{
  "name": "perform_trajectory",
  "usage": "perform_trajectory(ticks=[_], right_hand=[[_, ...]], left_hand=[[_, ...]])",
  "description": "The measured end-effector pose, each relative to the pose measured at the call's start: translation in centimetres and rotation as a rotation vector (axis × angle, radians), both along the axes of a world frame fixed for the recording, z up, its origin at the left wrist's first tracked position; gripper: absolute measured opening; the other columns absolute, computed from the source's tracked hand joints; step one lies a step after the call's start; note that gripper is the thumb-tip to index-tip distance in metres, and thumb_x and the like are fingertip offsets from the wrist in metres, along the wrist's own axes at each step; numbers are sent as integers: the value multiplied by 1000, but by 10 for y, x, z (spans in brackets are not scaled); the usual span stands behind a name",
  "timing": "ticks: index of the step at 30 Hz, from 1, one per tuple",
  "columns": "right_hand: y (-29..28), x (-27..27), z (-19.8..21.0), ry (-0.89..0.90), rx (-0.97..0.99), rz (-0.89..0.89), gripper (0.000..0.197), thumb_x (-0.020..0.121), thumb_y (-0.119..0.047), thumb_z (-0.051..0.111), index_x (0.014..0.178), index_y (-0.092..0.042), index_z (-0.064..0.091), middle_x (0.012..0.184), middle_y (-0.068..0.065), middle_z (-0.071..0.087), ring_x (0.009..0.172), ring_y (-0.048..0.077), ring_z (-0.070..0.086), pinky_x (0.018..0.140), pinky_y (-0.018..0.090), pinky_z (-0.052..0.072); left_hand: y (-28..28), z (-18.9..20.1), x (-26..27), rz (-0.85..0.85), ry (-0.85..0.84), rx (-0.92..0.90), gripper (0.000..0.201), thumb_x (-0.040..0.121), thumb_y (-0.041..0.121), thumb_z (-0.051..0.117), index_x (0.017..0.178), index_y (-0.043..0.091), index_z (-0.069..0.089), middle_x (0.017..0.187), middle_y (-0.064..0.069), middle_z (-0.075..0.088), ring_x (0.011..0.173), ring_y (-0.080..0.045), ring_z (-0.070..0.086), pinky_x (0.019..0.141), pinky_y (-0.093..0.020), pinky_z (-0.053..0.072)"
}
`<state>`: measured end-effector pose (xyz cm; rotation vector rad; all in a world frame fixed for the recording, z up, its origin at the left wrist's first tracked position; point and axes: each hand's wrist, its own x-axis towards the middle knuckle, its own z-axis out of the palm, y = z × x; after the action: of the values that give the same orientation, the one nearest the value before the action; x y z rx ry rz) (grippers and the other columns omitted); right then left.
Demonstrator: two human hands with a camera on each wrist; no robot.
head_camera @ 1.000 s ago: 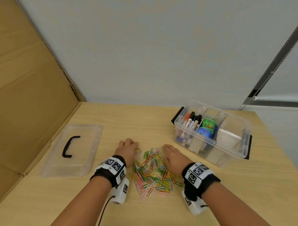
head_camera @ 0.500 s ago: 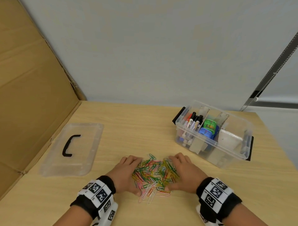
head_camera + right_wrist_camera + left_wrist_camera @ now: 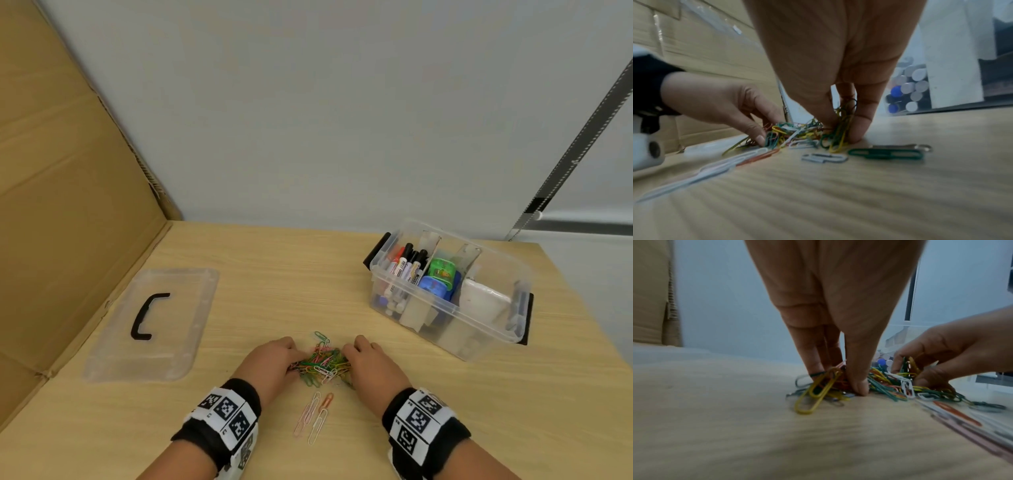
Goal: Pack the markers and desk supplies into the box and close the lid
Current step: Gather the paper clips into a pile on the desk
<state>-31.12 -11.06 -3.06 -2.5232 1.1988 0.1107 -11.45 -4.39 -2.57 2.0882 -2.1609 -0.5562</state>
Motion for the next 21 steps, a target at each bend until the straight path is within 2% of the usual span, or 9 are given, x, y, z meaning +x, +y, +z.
perform_trajectory(ticks=[3, 7, 9, 11, 12, 15, 18, 21], right_hand=[[-5, -6, -1, -94, 20, -77, 38, 91, 0, 44, 122, -17, 57, 112, 6, 52, 99, 26, 55, 73, 28, 40], [-12, -21, 5, -228, 91, -182, 26, 95, -13, 49, 110, -19, 69, 105, 3, 64, 97, 20, 59, 82, 24, 43], [-15, -28, 12, -304, 116, -219, 21, 93, -15, 54, 105, -19, 71, 98, -2, 68, 88, 11, 59, 78, 18, 43], [-17, -35, 22, -400, 145, -252, 19, 91, -13, 57, 100, -19, 73, 82, -12, 65, 72, 0, 55, 70, 11, 40], [-17, -38, 28, -450, 163, -270, 18, 91, -12, 58, 97, -18, 73, 78, -14, 64, 69, -1, 56, 69, 11, 42], [-19, -48, 51, -627, 255, -359, 15, 90, -9, 60, 94, -16, 73, 84, -1, 70, 75, 11, 67, 71, 23, 56], [-21, -59, 76, -776, 305, -422, 16, 90, -7, 61, 94, -19, 72, 91, 3, 71, 81, 13, 69, 72, 22, 58], [-23, -72, 104, -878, 295, -435, 19, 89, -5, 61, 92, -22, 71, 93, 2, 71, 83, 13, 70, 73, 23, 58]], left_hand=[[-2, -1, 1, -8, -15, -13, 37, 95, 25, 50, 131, 33, 54, 115, 1, 58, 103, -19, 58, 83, -24, 40], [0, -1, 5, 45, 64, -69, 33, 93, 30, 54, 126, 34, 59, 109, 4, 61, 97, -15, 59, 78, -21, 40], [2, 2, 6, 76, 115, -109, 33, 92, 30, 57, 125, 32, 60, 108, 4, 63, 96, -13, 60, 79, -20, 42], [2, 7, 7, 103, 164, -152, 32, 91, 29, 59, 124, 31, 62, 105, 7, 63, 92, -9, 59, 79, -16, 42], [2, 10, 8, 111, 190, -175, 32, 91, 28, 60, 122, 31, 63, 102, 8, 62, 90, -7, 57, 77, -15, 41], [0, 20, 7, 127, 271, -231, 29, 87, 26, 65, 116, 30, 67, 94, 10, 63, 85, -4, 57, 78, -17, 46], [-3, 28, 5, 114, 317, -280, 27, 84, 22, 69, 111, 29, 70, 88, 11, 64, 80, -5, 59, 76, -28, 53], [-8, 32, 3, 117, 359, -308, 27, 83, 21, 70, 109, 30, 71, 85, 16, 63, 79, -1, 59, 75, -26, 54]])
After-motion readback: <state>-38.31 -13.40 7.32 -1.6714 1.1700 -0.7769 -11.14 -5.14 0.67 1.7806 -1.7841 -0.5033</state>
